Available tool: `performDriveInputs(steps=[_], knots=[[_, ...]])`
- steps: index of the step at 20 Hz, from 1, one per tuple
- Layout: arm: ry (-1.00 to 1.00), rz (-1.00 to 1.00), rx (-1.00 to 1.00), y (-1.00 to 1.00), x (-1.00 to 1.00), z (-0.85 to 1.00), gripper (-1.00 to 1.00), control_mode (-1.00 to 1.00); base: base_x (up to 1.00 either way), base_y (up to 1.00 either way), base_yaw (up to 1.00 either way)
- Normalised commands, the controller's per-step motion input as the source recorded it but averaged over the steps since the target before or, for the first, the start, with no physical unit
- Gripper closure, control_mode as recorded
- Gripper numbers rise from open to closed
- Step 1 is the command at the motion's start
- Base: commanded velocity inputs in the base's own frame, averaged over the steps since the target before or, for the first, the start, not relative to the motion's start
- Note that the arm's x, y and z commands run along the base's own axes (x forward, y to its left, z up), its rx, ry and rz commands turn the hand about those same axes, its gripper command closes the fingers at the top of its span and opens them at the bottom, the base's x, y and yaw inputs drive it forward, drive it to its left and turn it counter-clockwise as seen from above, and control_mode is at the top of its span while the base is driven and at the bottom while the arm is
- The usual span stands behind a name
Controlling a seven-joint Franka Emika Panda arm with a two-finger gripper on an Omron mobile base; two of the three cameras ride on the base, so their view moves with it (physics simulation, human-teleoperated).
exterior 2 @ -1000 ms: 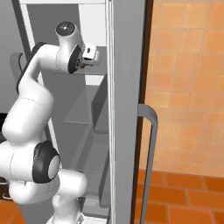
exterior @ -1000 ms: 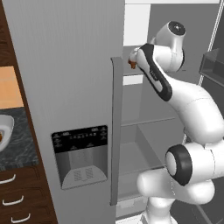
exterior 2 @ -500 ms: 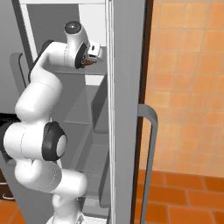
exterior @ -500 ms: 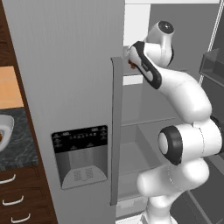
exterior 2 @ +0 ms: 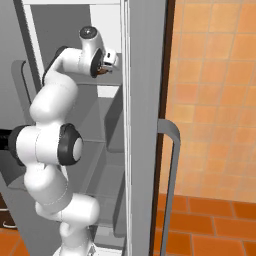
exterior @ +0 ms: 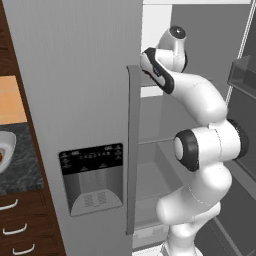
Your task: Place one squash and one chicken drumstick in each tupperware on the nearby counter, to pack two identical lunches.
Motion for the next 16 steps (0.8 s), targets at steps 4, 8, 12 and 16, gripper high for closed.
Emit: performDriveInputs(steps=[4,8,12,16], knots=[[0.03,0.0,0.0,0.04,0.18,-0.4,1.0,-1.0,0.0,0.0,0.0],[-0.01,0.0,0.0,0.05,0.25,-0.28,1.0,-1.0,0.0,0.0,0.0],[0.0,0.0,0.0,0.0,-0.01,0.0,1.0,-1.0,0.0,0.0,0.0],[-0.06,-0.03,0.03,-0.12,-0.76,0.24,1.0,-1.0,0.0,0.0,0.0]])
